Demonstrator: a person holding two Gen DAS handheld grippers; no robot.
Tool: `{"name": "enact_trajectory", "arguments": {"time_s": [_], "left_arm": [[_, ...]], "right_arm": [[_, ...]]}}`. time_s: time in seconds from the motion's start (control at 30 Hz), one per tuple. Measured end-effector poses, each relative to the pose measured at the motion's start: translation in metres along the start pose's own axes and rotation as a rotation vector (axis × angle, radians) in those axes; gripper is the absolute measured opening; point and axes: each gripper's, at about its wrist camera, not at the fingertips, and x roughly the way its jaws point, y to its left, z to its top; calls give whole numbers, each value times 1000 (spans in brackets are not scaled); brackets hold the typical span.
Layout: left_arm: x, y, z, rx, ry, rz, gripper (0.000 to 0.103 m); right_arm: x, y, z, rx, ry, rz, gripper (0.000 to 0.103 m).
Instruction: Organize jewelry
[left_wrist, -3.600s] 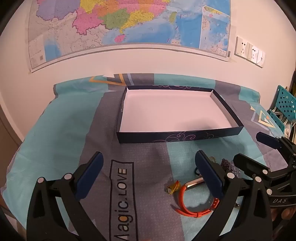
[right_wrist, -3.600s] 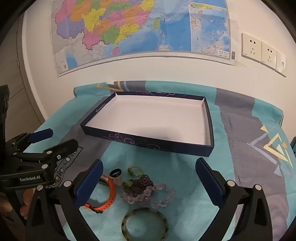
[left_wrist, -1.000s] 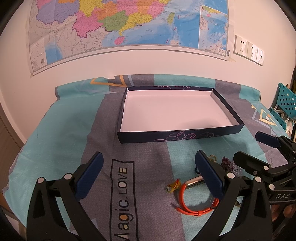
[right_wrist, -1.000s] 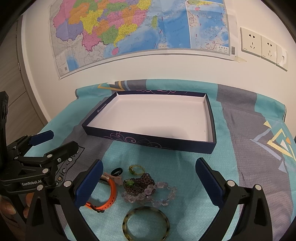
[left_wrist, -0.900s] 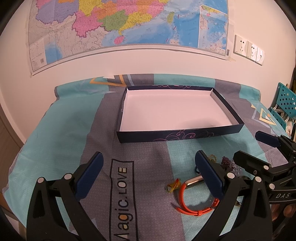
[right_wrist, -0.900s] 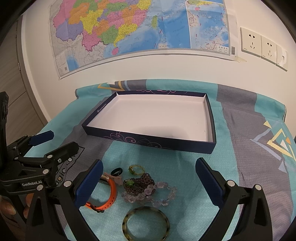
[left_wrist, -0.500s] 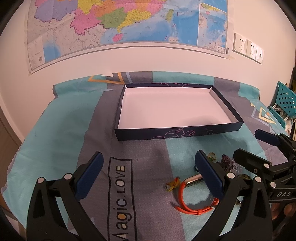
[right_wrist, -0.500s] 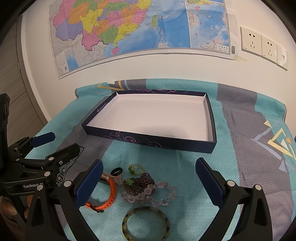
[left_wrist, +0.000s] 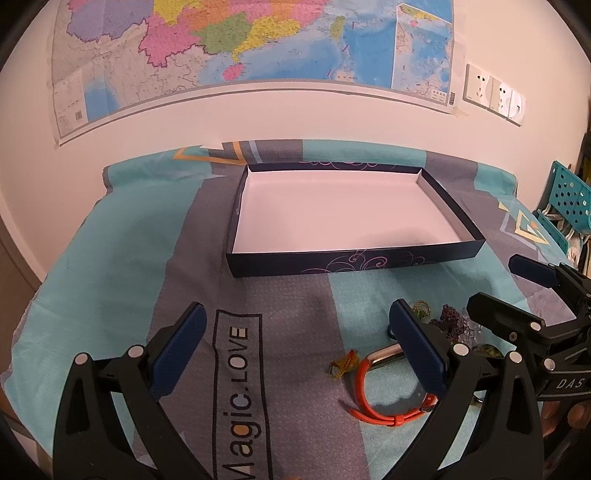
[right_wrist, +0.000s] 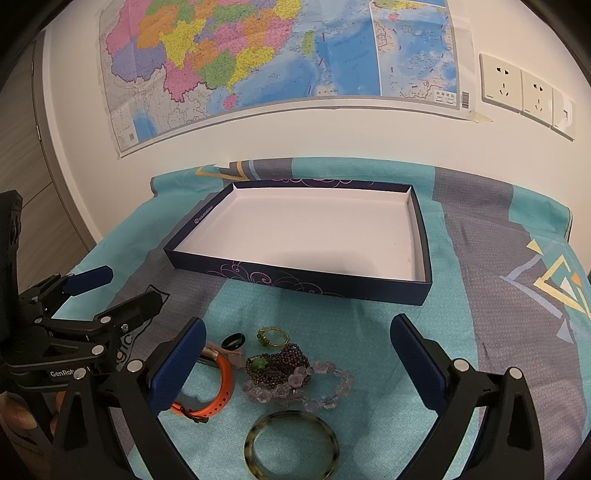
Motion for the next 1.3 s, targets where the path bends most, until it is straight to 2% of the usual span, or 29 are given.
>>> {"name": "enact_trajectory", "arguments": {"time_s": [0.53, 0.73, 0.9, 1.07, 1.13, 1.2, 1.3], "left_arm": [[3, 3, -3, 0, 18, -14, 97], [4, 8, -12, 36, 31, -29, 97], [6, 8, -25, 90, 60, -70, 97], [-2, -3, -33, 159, 49, -143, 97], [-2, -8, -34, 178, 54, -165, 94], [1, -14, -36, 192, 73, -199, 84], [6, -19, -39, 201, 109, -242, 74]], "right_arm": [[-3, -5, -4, 5, 16, 9, 97], [-5, -18, -18, 7, 64, 31, 97], [-4, -24, -33, -12, 119, 37, 96], [-6, -26, -46, -35, 165, 53, 84], [-5, -28, -49, -34, 180, 61, 75], [-5, -30, -52, -28, 196, 79, 66], [-5, -29, -54, -37, 210, 89, 59]]}}
